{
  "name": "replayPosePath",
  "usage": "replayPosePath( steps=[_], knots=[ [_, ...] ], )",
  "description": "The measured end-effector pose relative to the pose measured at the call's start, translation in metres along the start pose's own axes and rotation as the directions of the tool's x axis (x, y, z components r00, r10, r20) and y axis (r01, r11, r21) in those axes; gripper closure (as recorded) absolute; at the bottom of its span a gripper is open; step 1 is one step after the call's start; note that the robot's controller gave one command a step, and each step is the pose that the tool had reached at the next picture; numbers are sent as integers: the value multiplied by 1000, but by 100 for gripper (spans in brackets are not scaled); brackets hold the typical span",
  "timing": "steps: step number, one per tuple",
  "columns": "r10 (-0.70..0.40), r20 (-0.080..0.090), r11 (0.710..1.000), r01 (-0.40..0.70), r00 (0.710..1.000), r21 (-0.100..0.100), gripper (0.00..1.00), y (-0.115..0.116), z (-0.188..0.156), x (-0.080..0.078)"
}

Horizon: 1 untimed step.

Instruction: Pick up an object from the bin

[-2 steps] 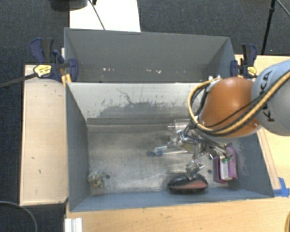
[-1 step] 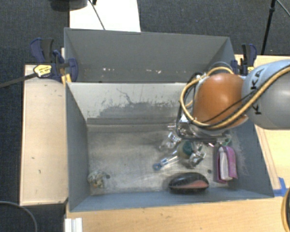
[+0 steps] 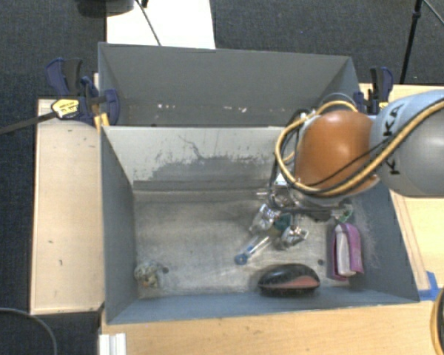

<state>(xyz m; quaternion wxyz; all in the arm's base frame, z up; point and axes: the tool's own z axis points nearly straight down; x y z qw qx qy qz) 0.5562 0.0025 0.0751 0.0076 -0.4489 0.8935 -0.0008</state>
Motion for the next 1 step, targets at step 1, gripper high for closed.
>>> replayPosePath(
  steps=[1],
  knots=[
    [-45, -7, 999, 45, 999, 0, 100, -23, -145, 17]
  ],
)
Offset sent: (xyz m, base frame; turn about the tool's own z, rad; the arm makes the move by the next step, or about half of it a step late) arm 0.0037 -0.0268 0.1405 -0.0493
